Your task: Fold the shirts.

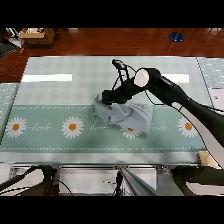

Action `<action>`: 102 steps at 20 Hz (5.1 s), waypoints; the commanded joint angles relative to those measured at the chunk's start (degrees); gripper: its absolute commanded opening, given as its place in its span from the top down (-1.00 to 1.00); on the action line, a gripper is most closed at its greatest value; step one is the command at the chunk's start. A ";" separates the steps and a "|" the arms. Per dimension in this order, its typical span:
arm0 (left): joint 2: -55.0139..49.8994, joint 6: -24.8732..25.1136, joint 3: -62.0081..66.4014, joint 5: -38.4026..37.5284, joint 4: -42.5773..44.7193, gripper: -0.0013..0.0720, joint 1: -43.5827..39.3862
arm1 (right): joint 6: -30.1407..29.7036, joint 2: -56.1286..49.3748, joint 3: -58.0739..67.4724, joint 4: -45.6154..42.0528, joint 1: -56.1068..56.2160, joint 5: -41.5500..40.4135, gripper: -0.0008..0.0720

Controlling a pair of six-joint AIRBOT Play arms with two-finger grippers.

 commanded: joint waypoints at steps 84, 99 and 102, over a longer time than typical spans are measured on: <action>-12.15 13.16 -2.34 25.16 -1.53 0.91 1.51 | -10.05 57.09 -15.13 -61.33 -88.48 36.20 -0.05; -12.28 20.17 -2.34 -2.69 -15.58 -0.45 -14.62 | -23.08 43.54 -14.82 10.38 -76.41 23.61 -0.04; -12.24 13.27 -2.34 -1.51 4.85 -0.45 -25.46 | -18.93 38.97 -14.82 -0.92 -59.54 20.15 -0.04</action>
